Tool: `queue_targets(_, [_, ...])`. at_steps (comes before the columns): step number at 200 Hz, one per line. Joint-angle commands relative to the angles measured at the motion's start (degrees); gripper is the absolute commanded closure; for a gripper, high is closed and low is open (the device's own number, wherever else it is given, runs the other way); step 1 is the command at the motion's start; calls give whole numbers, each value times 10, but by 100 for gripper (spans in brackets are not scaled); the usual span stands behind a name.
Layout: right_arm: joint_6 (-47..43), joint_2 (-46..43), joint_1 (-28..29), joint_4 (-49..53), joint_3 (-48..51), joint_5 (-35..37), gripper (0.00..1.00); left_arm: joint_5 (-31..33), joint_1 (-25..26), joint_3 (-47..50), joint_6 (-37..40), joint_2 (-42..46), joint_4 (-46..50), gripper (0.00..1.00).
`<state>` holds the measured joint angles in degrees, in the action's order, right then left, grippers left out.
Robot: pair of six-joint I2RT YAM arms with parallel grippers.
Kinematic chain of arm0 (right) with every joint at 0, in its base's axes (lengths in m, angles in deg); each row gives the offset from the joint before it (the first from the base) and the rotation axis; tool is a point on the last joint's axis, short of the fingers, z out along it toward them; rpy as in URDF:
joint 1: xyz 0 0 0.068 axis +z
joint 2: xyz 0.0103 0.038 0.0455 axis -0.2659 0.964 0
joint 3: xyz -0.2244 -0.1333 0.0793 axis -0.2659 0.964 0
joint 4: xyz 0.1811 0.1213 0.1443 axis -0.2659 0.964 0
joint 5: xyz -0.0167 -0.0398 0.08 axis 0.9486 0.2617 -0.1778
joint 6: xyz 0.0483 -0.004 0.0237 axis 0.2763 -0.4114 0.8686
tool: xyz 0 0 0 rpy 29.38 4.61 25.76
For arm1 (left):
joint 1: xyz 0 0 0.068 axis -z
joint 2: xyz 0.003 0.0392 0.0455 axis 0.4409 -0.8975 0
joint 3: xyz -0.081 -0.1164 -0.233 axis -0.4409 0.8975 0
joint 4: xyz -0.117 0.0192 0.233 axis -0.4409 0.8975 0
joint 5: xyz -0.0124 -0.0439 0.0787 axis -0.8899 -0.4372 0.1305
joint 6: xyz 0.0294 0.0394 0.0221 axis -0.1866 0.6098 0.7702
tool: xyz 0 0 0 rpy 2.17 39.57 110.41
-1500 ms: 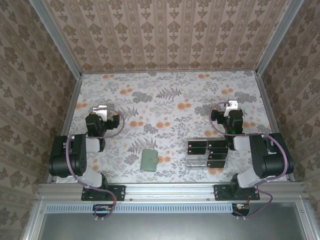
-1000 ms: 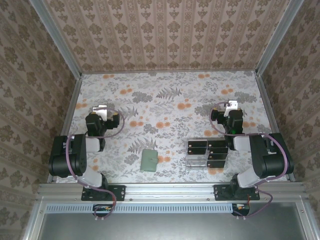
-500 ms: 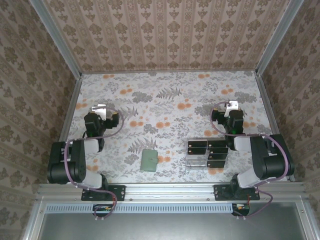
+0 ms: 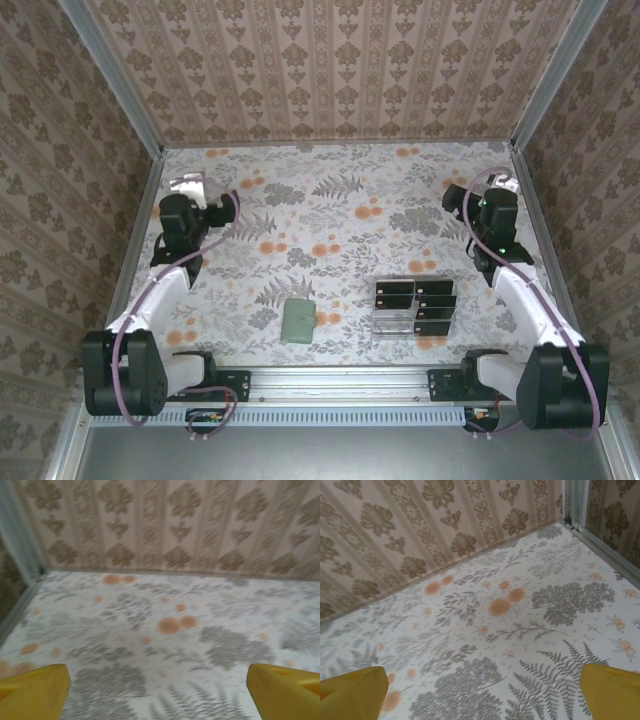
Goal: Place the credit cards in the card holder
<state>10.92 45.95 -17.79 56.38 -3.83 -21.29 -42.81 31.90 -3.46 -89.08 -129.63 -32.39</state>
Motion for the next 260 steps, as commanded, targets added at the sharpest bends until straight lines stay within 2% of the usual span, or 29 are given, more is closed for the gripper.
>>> queue_targets(1, [54, -46, 5, 229, -33, -103, 6, -11, 68, -46, -65, 23, 146, 0])
queue_targets(27, [58, -122, 34, 371, -30, -138, 12, -1, 184, -66, -96, 40, 208, 0])
queue_targets(73, [114, -249, 115, 538, 13, -107, 17, 55, 385, -20, -173, 56, 214, 0])
queue_targets(91, [152, -259, 173, 557, 10, -76, 17, 85, 449, 3, -195, 59, 201, 0])
queue_targets(120, [187, -236, 233, 598, -5, -41, 18, 115, 532, 20, -221, 29, 180, 0])
queue_targets(138, [220, -235, 264, 618, -3, -4, 19, 120, 562, 17, -226, -9, 160, 0])
queue_targets(167, [283, -260, 291, 641, 17, 42, 19, 107, 580, 5, -232, -67, 120, 0])
queue_targets(198, [320, -278, 295, 630, 53, 40, 19, 82, 583, -13, -229, -116, 92, 0])
queue_targets(260, [328, -263, 301, 582, 94, 23, 20, 59, 587, -15, -235, -160, 56, 0])
